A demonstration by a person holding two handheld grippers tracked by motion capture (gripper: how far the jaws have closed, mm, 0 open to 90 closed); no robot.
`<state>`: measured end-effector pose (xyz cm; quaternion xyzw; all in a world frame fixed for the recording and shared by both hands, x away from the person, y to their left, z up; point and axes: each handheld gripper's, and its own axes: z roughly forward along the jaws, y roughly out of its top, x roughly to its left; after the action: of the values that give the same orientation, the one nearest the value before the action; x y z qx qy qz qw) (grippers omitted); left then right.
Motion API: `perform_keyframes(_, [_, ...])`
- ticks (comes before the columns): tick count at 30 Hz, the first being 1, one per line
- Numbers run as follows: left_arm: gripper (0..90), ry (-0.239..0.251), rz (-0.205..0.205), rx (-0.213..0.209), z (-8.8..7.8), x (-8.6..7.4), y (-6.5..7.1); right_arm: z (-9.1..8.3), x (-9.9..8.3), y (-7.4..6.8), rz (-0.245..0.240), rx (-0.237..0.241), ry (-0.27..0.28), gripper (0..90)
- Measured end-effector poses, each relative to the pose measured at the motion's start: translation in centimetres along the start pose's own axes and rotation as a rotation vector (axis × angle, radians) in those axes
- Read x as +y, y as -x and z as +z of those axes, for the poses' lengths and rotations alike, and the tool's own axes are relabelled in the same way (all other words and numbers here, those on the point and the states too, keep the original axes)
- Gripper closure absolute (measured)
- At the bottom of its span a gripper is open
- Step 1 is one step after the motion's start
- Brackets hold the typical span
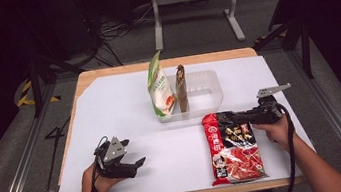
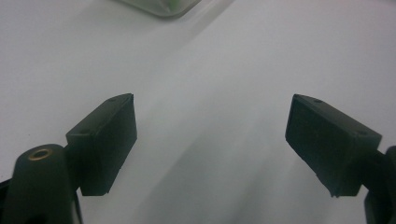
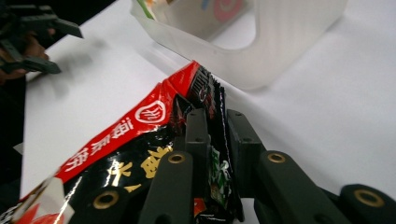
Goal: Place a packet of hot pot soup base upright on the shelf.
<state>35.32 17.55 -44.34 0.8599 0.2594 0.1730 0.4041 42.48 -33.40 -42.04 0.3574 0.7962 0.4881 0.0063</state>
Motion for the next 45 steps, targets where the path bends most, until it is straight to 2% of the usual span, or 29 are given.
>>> perform_keyframes(5, [17.0, 0.007, -0.007, -0.003, 0.0, 0.1, 0.0, -1.1, 0.0, -0.4, 0.008, 0.031, 0.037, 85.3])
perform_keyframes(8, [17.0, 0.007, -0.009, -0.001, 0.0, 0.1, 0.0, -1.7, 0.4, -1.1, -0.002, 0.038, 0.067, 85.9])
perform_keyframes(13, [16.3, 0.01, -0.011, 0.003, -0.1, 0.0, -0.1, -2.5, 1.2, -2.7, -0.065, 0.042, 0.102, 86.5])
perform_keyframes(17, [16.3, 0.019, -0.014, 0.004, -0.2, 0.1, -0.1, -2.9, 1.6, -3.6, -0.094, 0.034, 0.123, 87.1])
perform_keyframes(21, [16.5, 0.017, -0.012, 0.002, -0.2, 0.1, 0.0, -3.4, 2.1, -4.3, -0.109, 0.046, 0.157, 87.4])
perform_keyframes(30, [16.5, 0.029, -0.004, 0.006, -0.4, 0.3, 0.2, -4.6, 2.9, -5.6, -0.158, 0.041, 0.232, 87.8])
perform_keyframes(37, [16.4, 0.051, -0.018, 0.016, -0.7, 0.3, 0.1, -5.4, 3.6, -6.9, -0.196, 0.052, 0.264, 88.0])
perform_keyframes(43, [16.3, 0.063, -0.022, 0.029, -0.9, 0.3, 0.0, -5.9, 4.1, -7.8, -0.223, 0.033, 0.28, 88.2])
perform_keyframes(45, [15.8, 0.074, -0.035, 0.032, -1.0, 0.3, -0.1, -6.0, 4.2, -8.0, -0.23, 0.028, 0.285, 88.3])
